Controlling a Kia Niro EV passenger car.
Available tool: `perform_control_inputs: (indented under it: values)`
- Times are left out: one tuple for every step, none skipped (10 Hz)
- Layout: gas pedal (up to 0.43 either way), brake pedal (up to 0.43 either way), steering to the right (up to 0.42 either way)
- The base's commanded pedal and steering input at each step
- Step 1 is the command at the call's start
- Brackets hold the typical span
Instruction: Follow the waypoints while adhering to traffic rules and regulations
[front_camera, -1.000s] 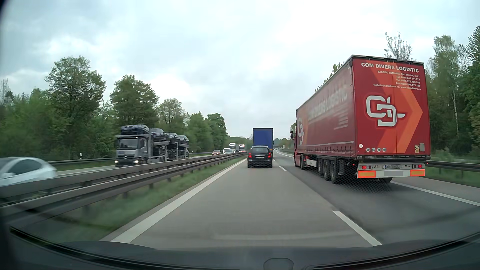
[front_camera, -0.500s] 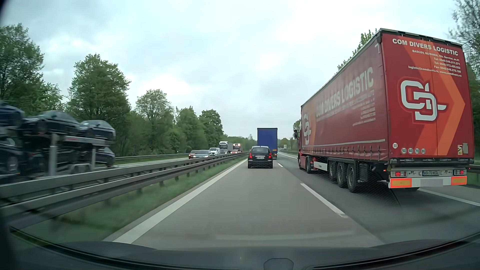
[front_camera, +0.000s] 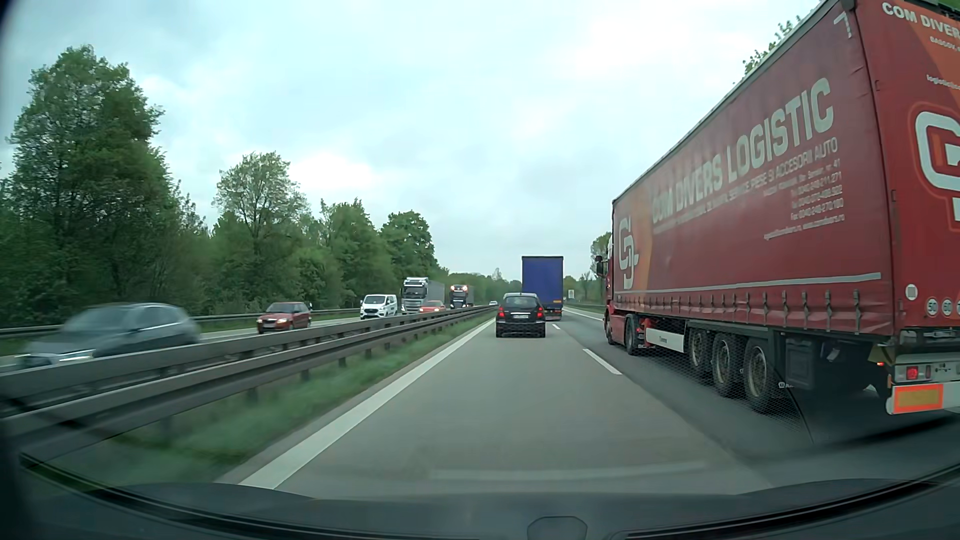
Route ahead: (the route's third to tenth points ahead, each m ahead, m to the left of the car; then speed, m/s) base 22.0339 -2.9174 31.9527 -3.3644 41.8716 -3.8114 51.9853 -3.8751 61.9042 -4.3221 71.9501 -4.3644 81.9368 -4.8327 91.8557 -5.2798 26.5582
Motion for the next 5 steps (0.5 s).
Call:
perform_control_inputs:
  values:
    - [0.248,0.000,0.001]
    - [0.248,0.000,0.002]
    - [0.248,0.000,0.002]
    - [0.248,0.000,0.002]
    - [0.248,0.000,0.002]
